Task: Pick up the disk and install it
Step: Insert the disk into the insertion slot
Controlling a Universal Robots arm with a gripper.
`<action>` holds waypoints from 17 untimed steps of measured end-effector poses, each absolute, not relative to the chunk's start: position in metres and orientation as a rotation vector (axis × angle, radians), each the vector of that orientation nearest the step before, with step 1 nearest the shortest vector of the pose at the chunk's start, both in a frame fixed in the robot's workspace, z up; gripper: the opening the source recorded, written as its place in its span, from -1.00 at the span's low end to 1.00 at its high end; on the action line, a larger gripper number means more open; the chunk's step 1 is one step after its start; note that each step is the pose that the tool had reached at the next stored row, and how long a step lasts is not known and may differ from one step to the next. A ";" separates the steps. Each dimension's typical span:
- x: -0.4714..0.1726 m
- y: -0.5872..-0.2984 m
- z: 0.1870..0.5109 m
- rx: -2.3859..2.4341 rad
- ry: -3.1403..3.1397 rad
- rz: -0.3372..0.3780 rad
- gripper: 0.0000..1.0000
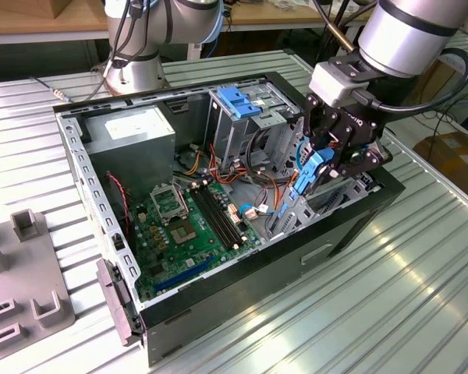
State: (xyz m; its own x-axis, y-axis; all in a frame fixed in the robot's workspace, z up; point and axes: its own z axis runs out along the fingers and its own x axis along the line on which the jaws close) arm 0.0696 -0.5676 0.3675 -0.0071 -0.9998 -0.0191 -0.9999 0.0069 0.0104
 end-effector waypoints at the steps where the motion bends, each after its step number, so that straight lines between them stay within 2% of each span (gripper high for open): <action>1: 0.070 -0.568 0.367 -2.209 2.225 0.033 -0.26; 8: 0.070 -0.568 0.367 -2.209 2.224 0.033 -0.24; 9: 0.070 -0.568 0.367 -2.209 2.224 0.033 -0.11; 13: 0.070 -0.568 0.367 -2.209 2.225 0.033 -0.11; 14: 0.070 -0.568 0.367 -2.209 2.225 0.033 -0.14; 15: 0.070 -0.568 0.367 -2.209 2.225 0.033 -0.27; 16: 0.070 -0.568 0.367 -2.209 2.225 0.033 -0.27; 17: 0.070 -0.568 0.367 -2.209 2.225 0.033 -0.40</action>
